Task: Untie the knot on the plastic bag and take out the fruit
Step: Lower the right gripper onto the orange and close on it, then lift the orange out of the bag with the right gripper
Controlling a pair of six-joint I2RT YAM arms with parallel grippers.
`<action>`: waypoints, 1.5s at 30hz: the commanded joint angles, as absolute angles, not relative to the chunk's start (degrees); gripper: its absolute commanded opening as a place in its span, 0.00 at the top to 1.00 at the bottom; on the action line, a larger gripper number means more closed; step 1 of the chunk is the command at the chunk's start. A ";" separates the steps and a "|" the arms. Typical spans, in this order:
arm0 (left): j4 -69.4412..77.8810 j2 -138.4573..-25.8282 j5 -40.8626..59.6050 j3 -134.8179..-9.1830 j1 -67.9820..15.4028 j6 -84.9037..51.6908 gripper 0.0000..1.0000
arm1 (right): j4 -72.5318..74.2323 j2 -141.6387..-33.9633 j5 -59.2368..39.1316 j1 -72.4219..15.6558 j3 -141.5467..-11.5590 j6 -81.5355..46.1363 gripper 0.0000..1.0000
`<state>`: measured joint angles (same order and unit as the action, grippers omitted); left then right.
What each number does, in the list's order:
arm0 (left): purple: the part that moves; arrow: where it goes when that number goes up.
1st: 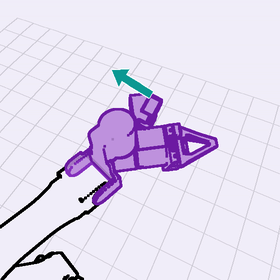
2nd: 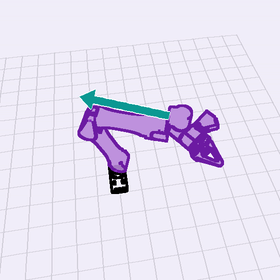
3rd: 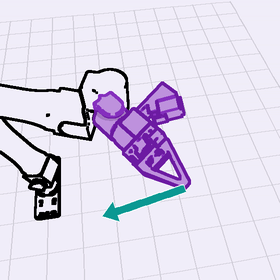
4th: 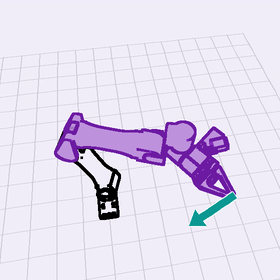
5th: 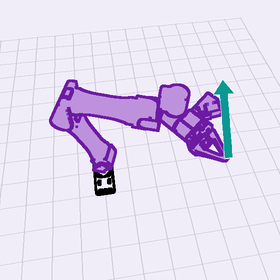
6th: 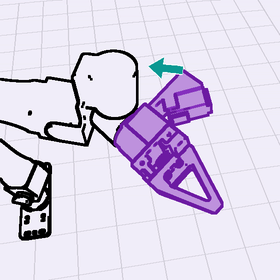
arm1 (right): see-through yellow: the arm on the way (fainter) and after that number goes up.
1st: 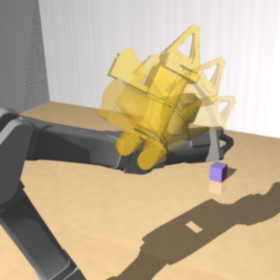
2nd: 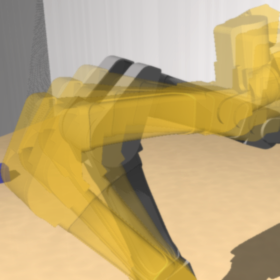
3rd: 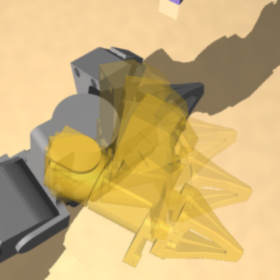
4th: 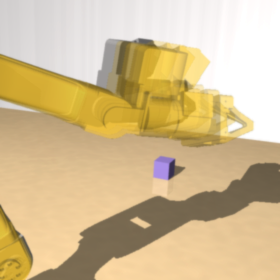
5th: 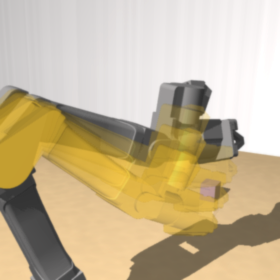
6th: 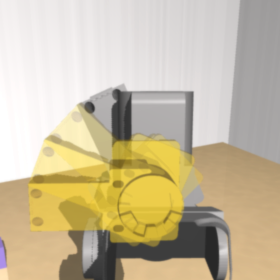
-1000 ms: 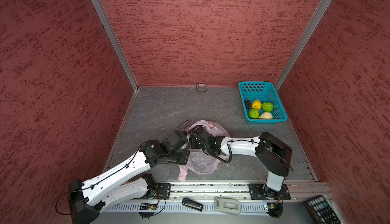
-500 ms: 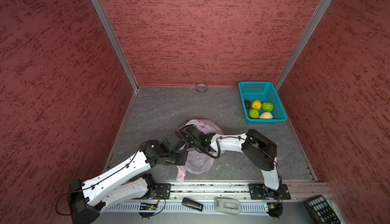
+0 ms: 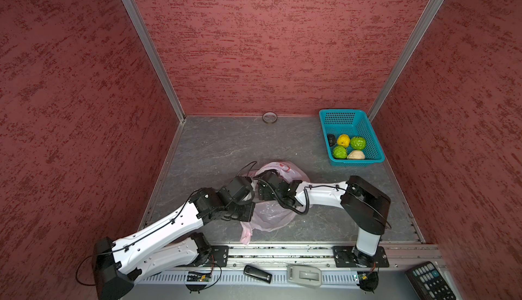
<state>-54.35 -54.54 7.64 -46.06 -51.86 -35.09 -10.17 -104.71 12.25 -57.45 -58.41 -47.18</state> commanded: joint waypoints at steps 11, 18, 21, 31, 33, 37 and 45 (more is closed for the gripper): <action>-50.54 -56.16 8.00 -46.57 -52.92 -34.04 1.00 | -9.13 -104.17 15.58 -56.61 -56.00 -46.12 0.23; -50.32 -56.29 7.91 -46.24 -53.41 -34.52 1.00 | -7.51 -102.88 16.15 -56.03 -55.63 -45.35 0.40; -49.96 -56.49 7.71 -46.18 -53.48 -34.63 1.00 | -7.56 -102.34 15.57 -56.07 -55.39 -44.85 0.51; -47.53 -57.69 6.76 -47.70 -53.43 -34.99 1.00 | -6.36 -95.64 8.15 -56.80 -50.99 -43.37 0.64; -46.48 -58.32 7.06 -47.90 -53.43 -34.78 1.00 | -7.63 -93.52 6.96 -57.62 -50.03 -43.14 0.65; -43.79 -59.38 8.20 -47.88 -53.53 -33.98 1.00 | -11.65 -88.56 6.98 -58.61 -47.77 -44.16 0.65; -39.61 -63.76 11.29 -50.20 -54.49 -30.98 1.00 | -18.64 -74.72 4.19 -58.84 -44.51 -43.29 0.65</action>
<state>-42.63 -62.94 9.74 -47.92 -54.13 -33.26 -14.90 -78.85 6.52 -58.48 -44.60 -43.86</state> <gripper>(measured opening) 0.050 0.502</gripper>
